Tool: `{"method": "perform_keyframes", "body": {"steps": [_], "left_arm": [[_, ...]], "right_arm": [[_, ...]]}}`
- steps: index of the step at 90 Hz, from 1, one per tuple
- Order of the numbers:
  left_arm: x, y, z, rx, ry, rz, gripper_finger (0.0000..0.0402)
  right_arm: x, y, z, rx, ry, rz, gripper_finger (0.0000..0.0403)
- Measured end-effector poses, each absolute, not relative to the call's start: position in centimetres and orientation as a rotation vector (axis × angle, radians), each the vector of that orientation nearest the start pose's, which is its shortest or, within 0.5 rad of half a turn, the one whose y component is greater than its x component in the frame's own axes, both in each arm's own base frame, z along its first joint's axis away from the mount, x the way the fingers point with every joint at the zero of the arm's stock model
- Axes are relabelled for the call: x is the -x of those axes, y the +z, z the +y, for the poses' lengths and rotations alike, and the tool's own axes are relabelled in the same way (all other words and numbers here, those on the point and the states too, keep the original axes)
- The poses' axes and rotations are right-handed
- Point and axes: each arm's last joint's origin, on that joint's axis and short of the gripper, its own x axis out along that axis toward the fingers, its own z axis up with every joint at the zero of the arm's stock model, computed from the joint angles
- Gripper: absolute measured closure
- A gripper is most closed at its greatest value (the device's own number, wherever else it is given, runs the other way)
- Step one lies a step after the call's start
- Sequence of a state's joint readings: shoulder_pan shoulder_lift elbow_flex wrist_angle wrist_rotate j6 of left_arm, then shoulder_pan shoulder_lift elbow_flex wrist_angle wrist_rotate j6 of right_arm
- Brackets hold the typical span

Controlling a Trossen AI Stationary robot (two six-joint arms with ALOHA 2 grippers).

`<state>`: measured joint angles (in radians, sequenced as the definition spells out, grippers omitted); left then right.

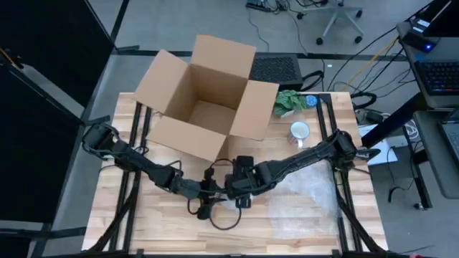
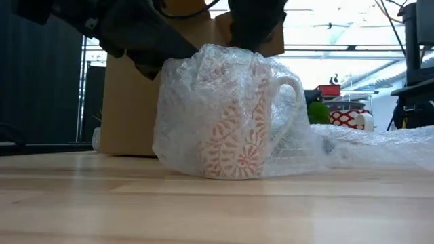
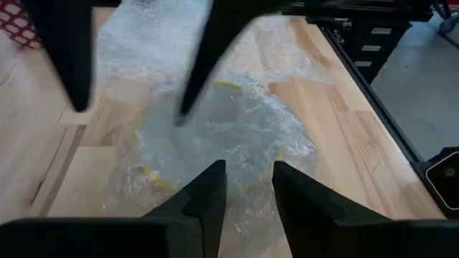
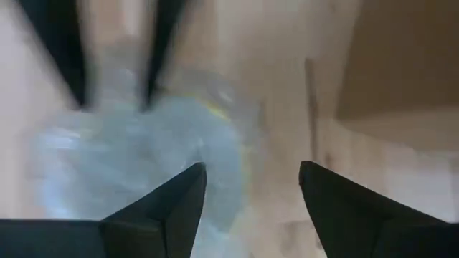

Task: Wrap mug
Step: Wrap the yellow mug with bubble wrap

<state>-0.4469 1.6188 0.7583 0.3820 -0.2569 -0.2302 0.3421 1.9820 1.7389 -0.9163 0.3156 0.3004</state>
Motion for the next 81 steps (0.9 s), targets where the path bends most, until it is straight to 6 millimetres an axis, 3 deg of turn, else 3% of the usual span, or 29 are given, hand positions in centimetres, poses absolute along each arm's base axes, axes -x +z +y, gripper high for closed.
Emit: {"method": "perform_keyframes", "body": {"steps": [15, 53, 67, 81], "left_arm": [[-29.5, 17.7, -13.3, 0.061, -0.133, 0.466, 0.0297], [-29.5, 17.8, -13.3, 0.063, -0.132, 0.462, 0.0297], [-29.5, 17.8, -13.2, 0.063, -0.131, 0.461, 0.0297], [-29.5, 17.7, -13.2, 0.061, -0.128, 0.467, 0.0297]], "right_arm": [[-39.5, 25.9, 14.2, 0.120, -0.093, 1.046, 0.0188], [-39.0, 20.0, 12.7, 0.035, -0.116, 1.086, 0.0188], [-39.0, 20.1, 12.9, 0.051, -0.110, 1.087, 0.0188], [-39.5, 21.8, 13.1, 0.089, -0.075, 1.063, 0.0188]]}}
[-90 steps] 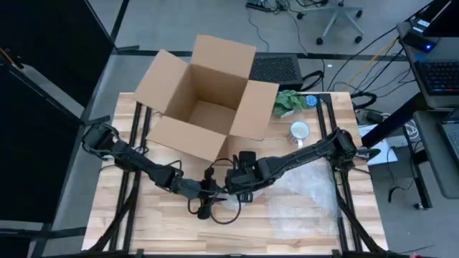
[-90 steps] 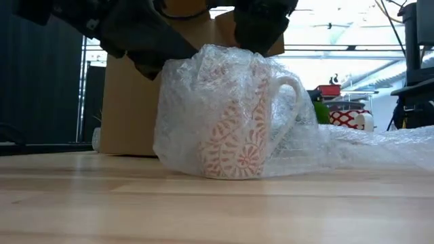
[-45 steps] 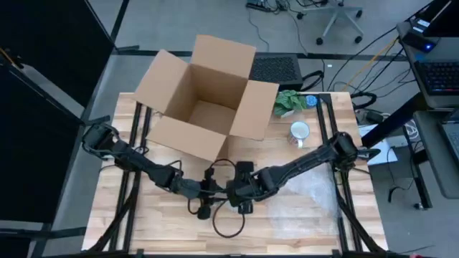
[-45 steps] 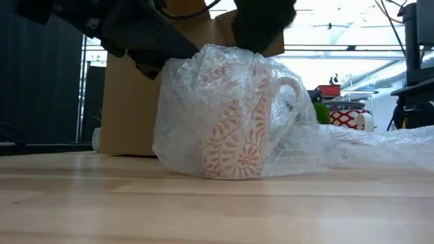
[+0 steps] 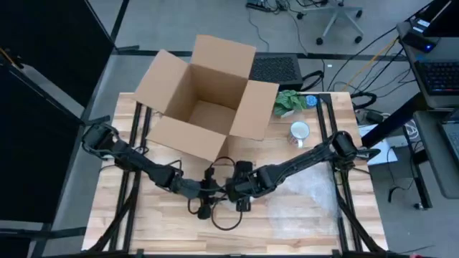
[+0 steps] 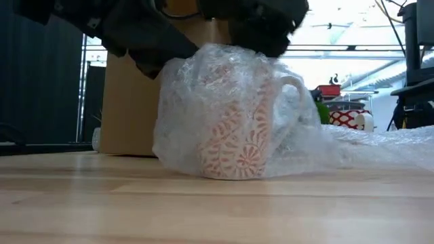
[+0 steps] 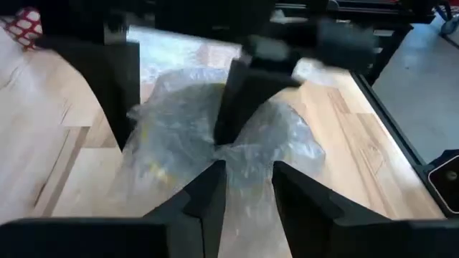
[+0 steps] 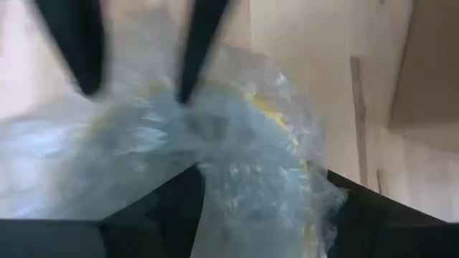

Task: Wrap mug
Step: Wrap the yellow mug with bubble wrap

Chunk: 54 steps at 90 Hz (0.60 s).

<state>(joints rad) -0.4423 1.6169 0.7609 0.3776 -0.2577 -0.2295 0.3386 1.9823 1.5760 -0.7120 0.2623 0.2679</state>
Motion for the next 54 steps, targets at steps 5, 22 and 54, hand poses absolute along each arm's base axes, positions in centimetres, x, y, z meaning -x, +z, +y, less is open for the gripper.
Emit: {"method": "perform_keyframes", "body": {"steps": [5, 22, 54], "left_arm": [[-29.5, 17.7, -13.2, 0.061, -0.128, 0.467, 0.0297], [-29.5, 17.8, -13.2, 0.060, -0.128, 0.467, 0.0297], [-29.5, 17.7, -13.2, 0.058, -0.128, 0.473, 0.0297]], "right_arm": [[-39.7, 22.6, 13.0, 0.106, -0.067, 1.064, 0.0188], [-39.9, 25.3, 12.8, 0.127, -0.061, 1.071, 0.0188], [-38.8, 28.7, 13.2, 0.119, -0.081, 1.151, 0.0312]]}}
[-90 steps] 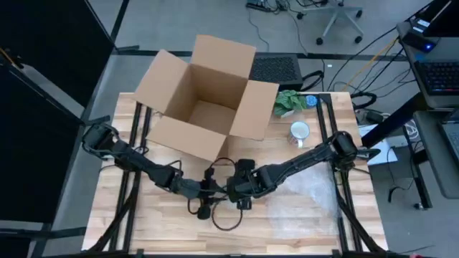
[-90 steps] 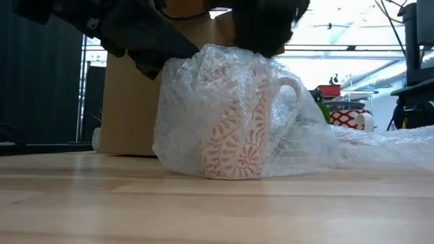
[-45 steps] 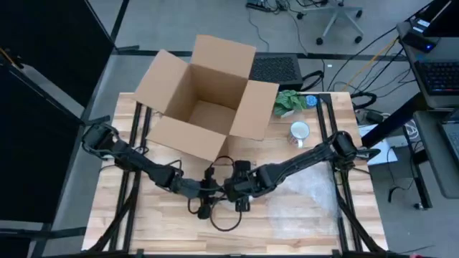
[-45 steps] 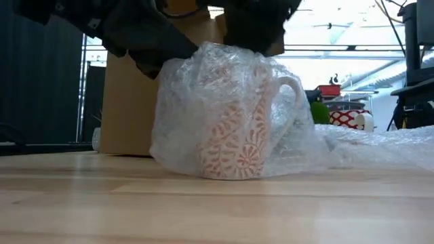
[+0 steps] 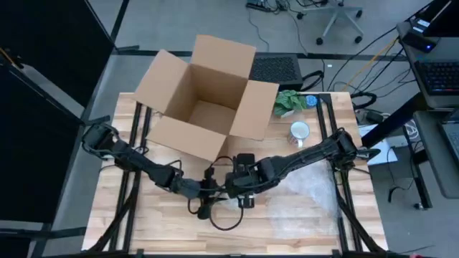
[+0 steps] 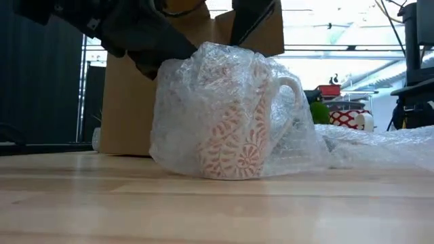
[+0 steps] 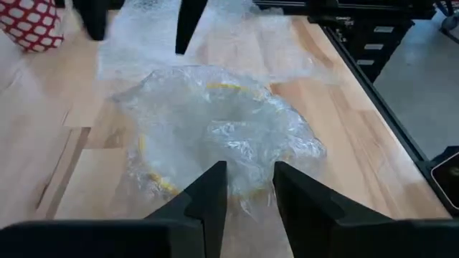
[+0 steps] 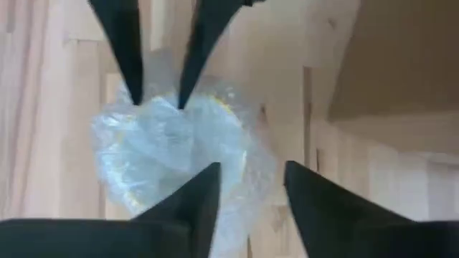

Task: Wrap mug
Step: Wrap the yellow mug with bubble wrap

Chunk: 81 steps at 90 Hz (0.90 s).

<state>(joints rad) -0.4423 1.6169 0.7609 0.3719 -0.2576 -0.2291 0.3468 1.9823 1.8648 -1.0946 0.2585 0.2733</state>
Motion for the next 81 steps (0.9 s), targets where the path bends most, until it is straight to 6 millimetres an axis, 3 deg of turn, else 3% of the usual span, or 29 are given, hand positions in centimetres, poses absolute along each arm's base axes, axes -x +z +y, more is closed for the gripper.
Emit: {"method": "perform_keyframes", "body": {"steps": [8, 14, 41, 63, 81], "left_arm": [[-29.5, 17.7, -13.2, 0.059, -0.128, 0.473, 0.0297], [-29.5, 17.7, -13.2, 0.059, -0.128, 0.472, 0.0297], [-29.5, 17.7, -13.1, 0.060, -0.127, 0.471, 0.0297], [-29.6, 17.8, -13.0, 0.065, -0.120, 0.459, 0.0297], [-29.6, 17.6, -12.9, 0.060, -0.117, 0.477, 0.0297]], "right_arm": [[-38.8, 27.4, 13.4, 0.122, -0.078, 1.156, 0.0373], [-38.7, 25.9, 13.3, 0.122, -0.110, 1.163, 0.0394], [-39.2, 20.3, 13.4, -0.017, -0.041, 1.078, 0.0401], [-38.8, 18.0, 12.2, -0.085, -0.019, 1.080, 0.0403], [-39.6, 18.0, 11.8, -0.108, 0.037, 1.018, 0.0403]]}}
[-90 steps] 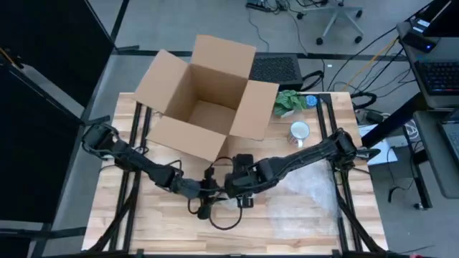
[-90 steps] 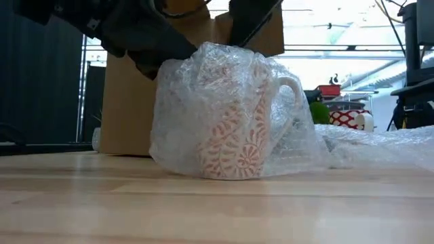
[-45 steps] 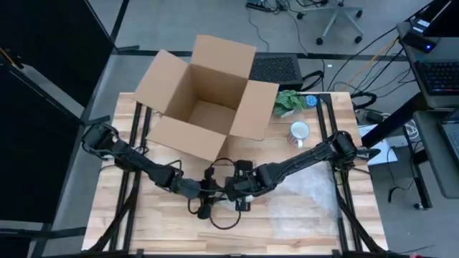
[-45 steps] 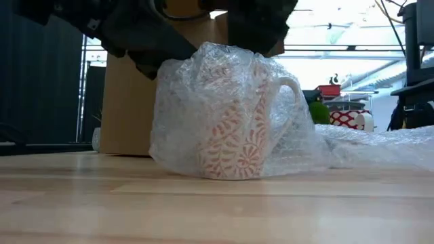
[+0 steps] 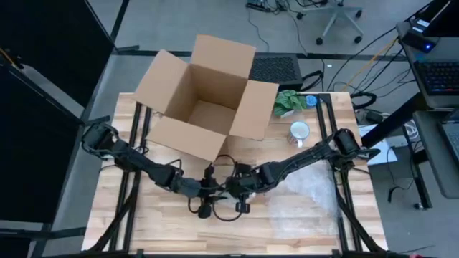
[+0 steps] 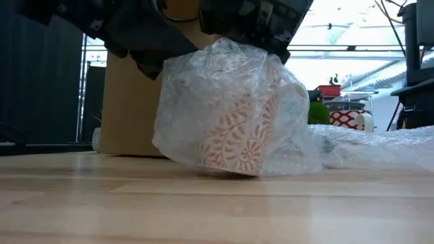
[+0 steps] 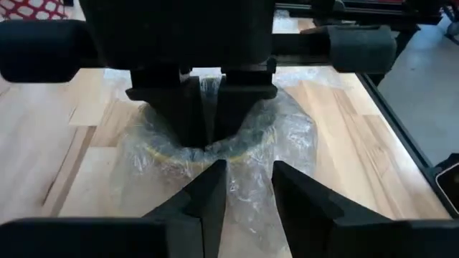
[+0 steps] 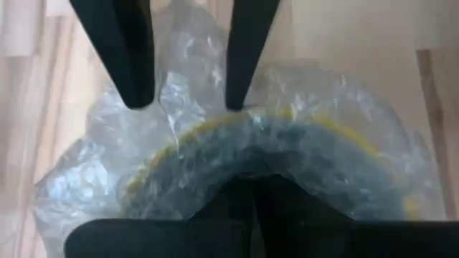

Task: Wrap mug
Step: Wrap the yellow mug with bubble wrap

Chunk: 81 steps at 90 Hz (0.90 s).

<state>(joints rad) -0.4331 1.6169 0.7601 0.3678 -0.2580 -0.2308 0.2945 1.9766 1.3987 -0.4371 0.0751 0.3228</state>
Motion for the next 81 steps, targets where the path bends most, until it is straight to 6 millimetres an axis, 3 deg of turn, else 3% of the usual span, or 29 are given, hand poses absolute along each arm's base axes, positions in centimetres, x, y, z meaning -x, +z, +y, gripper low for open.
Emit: {"method": "perform_keyframes", "body": {"steps": [24, 38, 81], "left_arm": [[-29.6, 17.6, -12.7, 0.061, -0.120, 0.486, 0.0297], [-29.6, 17.6, -12.7, 0.061, -0.120, 0.484, 0.0297], [-29.6, 17.5, -12.5, 0.055, -0.101, 0.490, 0.0297]], "right_arm": [[-40.3, 16.3, 11.7, -0.100, 0.072, 1.038, 0.0403], [-40.2, 16.6, 11.7, -0.104, 0.068, 1.034, 0.0403], [-38.2, 23.1, 11.3, -0.235, 0.081, 0.914, 0.0402]]}}
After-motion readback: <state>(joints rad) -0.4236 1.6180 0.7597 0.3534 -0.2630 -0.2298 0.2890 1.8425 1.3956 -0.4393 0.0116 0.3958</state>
